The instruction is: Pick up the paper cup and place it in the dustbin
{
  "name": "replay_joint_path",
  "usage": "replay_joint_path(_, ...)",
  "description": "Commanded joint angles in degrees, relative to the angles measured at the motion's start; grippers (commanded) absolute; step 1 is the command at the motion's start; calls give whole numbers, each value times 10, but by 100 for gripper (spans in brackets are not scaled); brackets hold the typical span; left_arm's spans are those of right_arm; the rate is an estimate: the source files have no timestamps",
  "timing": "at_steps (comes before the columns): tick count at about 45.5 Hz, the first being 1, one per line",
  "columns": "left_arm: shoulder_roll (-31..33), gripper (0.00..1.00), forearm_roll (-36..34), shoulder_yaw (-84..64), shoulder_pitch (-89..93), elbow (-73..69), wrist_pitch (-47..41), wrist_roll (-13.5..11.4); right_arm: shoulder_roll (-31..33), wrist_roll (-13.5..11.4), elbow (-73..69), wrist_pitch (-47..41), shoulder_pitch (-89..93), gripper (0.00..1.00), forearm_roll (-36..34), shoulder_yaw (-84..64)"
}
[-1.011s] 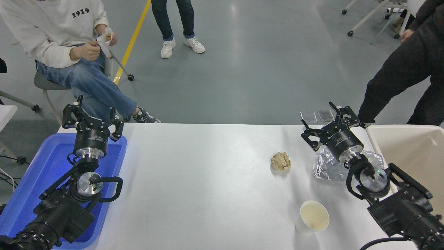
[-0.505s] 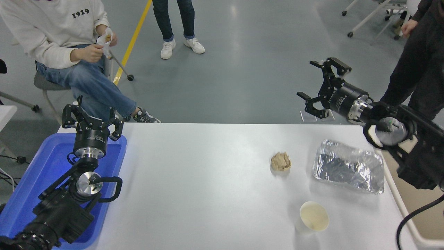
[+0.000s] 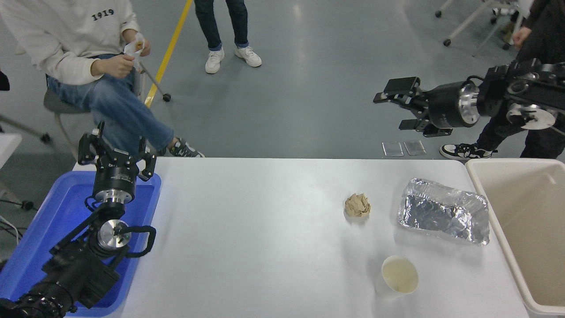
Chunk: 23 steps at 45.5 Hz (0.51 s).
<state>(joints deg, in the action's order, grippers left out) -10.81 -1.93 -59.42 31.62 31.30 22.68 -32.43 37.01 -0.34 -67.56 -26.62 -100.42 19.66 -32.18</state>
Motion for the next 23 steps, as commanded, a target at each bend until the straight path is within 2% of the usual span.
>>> replay_joint_path(1,0,99,0,0,-1,0,0,0,-1,1,-182,-28,-189,100,33,-187)
replay_joint_path(11,0,99,0,0,-1,0,0,0,-48,3,-240,-106,-288,100,32,-303)
replay_joint_path(17,0,99,0,0,-1,0,0,1,-55,5,-250,-184,-366,100,3,-315)
replay_joint_path(23,0,99,0,0,-1,0,0,1,-59,5,-257,-184,-406,100,-21,-322)
